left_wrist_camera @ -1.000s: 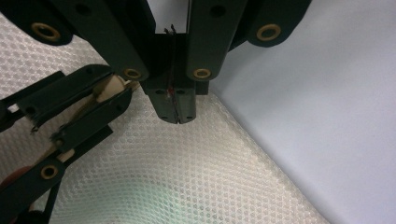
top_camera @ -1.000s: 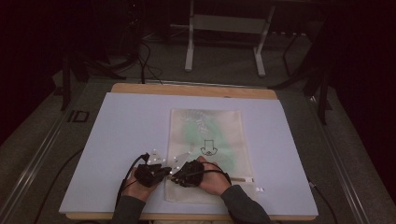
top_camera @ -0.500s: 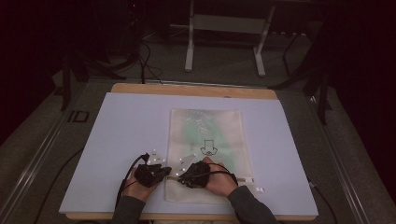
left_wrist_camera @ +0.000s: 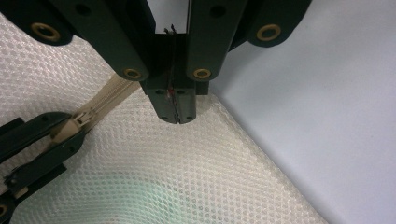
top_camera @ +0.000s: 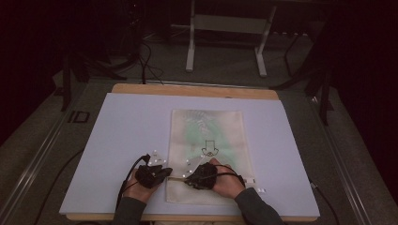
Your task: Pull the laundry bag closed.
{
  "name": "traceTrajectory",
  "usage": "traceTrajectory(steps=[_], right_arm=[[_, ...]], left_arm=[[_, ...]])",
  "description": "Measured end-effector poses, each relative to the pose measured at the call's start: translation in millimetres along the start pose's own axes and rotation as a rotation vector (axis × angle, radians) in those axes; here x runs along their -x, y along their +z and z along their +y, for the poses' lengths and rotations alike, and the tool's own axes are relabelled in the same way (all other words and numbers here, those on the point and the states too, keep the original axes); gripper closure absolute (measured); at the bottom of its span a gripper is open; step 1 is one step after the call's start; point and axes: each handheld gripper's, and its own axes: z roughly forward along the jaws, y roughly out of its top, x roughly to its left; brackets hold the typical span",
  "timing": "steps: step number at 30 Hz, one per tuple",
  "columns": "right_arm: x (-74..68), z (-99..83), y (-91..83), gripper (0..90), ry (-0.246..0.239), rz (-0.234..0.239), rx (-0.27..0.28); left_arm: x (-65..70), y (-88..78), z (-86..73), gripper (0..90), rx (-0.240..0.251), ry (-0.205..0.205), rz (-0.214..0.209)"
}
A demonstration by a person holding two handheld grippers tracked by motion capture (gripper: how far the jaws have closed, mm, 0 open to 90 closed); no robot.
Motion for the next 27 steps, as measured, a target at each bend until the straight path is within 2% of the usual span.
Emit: traceTrajectory(steps=[27], right_arm=[[0.4, -22.7, -18.5, 82.5, -0.003, -0.031, -0.039]], left_arm=[[1.2, 0.0, -0.2, 89.7, 0.002, 0.003, 0.009]])
